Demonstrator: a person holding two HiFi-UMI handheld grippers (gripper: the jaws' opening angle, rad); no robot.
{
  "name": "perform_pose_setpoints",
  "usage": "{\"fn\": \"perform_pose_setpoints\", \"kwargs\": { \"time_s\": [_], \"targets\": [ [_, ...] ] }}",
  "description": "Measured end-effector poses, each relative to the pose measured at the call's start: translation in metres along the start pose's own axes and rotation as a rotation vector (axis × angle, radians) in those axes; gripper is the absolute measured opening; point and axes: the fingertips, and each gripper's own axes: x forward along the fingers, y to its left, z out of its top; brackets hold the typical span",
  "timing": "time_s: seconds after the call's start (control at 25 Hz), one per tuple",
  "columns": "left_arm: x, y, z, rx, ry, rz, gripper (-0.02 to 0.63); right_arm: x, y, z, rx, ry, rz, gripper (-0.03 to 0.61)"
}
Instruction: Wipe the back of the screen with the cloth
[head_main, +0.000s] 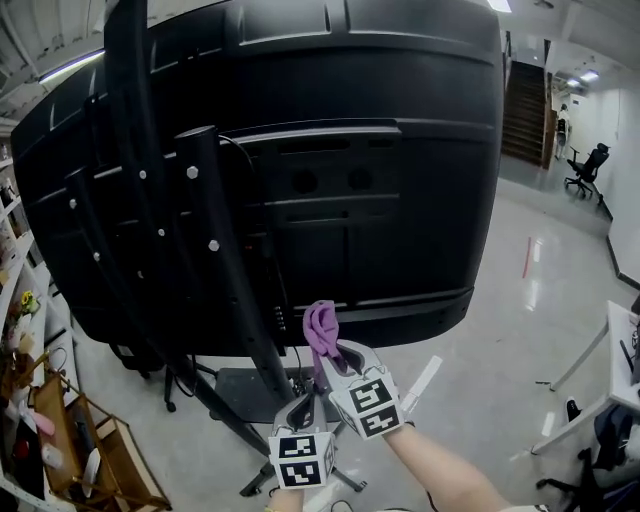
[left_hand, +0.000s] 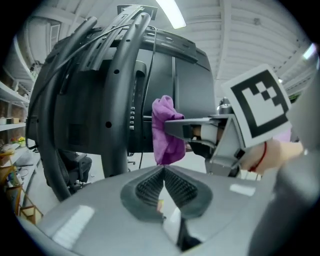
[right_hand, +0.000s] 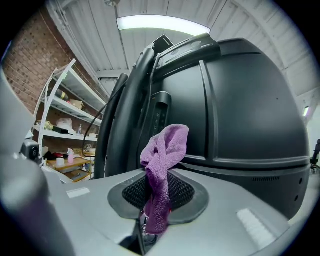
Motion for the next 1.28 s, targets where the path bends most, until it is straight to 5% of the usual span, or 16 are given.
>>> {"fn": "perform_pose_setpoints", "kwargs": {
  "time_s": [0.2,0.6,0.84,1.0,1.28],
  "targets": [
    [0.033,-0.012,0.016,0.008,-0.015,-0.067,0.008,-0.017,-0.047,-0.013,0.009,0.024,-0.086,0.069],
    [0.076,-0.072,0.019,-0.021,0.017,-0.190,0.008,-0.129,-0.212,-0.067,0.027,0.142,-0.442,0.069],
    [0.084,-0.091,0.029,0.016,0.001,-0.197,0.008,-0.157,-0.259,-0.073,0.051,0.153,-0.534,0.069],
    [0.080,-0.088,0.040,0.049,-0.024,-0.164,0.008,-0.152,-0.225,-0.036,0.092,0.061,-0.460,0.069],
    [0.065,-0.048,0.051,0.050,-0.050,-0.057,0.008,-0.068,-0.109,0.068,0.025,-0.114,-0.113,0.069]
  ]
}}
